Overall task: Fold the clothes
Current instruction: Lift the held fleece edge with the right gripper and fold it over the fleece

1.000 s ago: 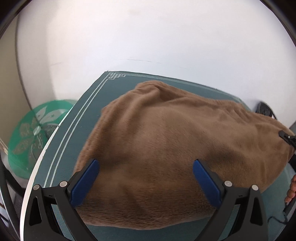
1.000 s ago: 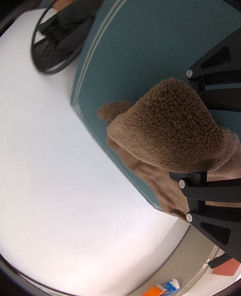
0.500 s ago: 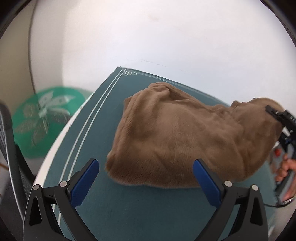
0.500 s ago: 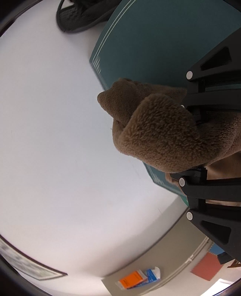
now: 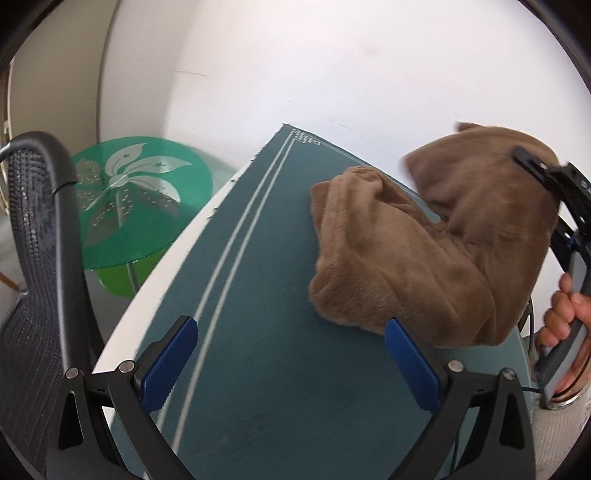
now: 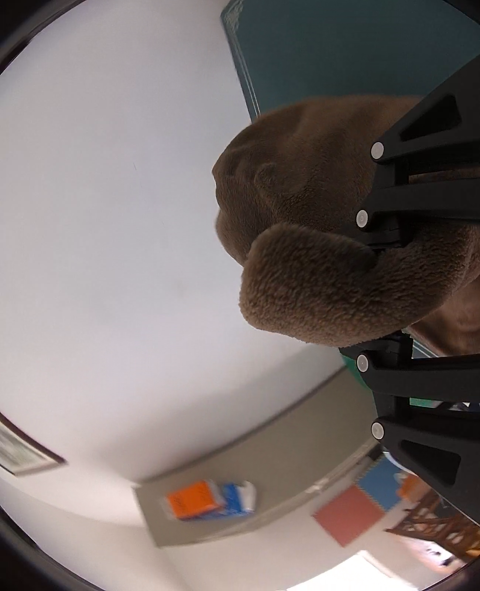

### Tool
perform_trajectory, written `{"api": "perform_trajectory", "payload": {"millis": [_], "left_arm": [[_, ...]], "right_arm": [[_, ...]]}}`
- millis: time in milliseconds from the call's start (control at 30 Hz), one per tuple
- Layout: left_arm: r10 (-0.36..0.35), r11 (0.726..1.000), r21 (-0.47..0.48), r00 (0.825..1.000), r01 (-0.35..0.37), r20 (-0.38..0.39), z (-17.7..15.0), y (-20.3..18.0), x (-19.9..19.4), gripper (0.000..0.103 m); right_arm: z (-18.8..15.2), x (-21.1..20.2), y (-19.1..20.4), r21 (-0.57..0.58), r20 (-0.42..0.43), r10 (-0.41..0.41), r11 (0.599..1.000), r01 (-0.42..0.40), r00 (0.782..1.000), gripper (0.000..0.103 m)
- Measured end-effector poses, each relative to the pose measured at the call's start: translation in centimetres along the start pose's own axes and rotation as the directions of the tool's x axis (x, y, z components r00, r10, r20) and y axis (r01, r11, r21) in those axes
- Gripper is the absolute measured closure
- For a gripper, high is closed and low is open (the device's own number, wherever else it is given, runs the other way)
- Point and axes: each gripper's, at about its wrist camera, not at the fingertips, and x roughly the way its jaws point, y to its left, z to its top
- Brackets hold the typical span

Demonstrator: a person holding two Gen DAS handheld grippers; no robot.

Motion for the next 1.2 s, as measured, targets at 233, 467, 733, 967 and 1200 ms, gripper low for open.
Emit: {"api": "perform_trajectory", "payload": {"millis": [233, 467, 733, 967, 1200], "left_arm": [[0.018, 0.999, -0.048, 1.0, -0.018, 0.002, -0.4, 2.1, -0.6, 0.001], [0.011, 0.996, -0.086, 1.0, -0.011, -0.007, -0.5, 3.6, -0.1, 0.001], [0.009, 0.995, -0.098, 1.0, -0.009, -0.006, -0.5, 4.1, 0.2, 0.001], [0.01, 0.994, -0.109, 1.0, -0.01, -0.003, -0.4, 4.5, 0.4, 0.001], [0.006, 0.992, -0.128, 1.0, -0.005, 0.007, -0.4, 5.1, 0.4, 0.001]], "right_arm": [[-5.6, 4.2, 8.0, -0.106, -0.146, 0.046, 0.992, -0.062, 0.988, 0.072], [-6.4, 11.1, 5.7, -0.242, -0.261, 0.0, 0.968, -0.066, 0.965, 0.072], [-7.0, 13.5, 7.1, -0.458, -0.314, -0.105, 0.887, -0.054, 0.943, 0.071], [-9.3, 13.1, 8.7, -0.593, -0.338, -0.115, 0.797, -0.116, 0.934, 0.022], [-10.3, 8.8, 5.1, -0.413, -0.375, 0.042, 0.887, -0.207, 0.926, 0.022]]}}
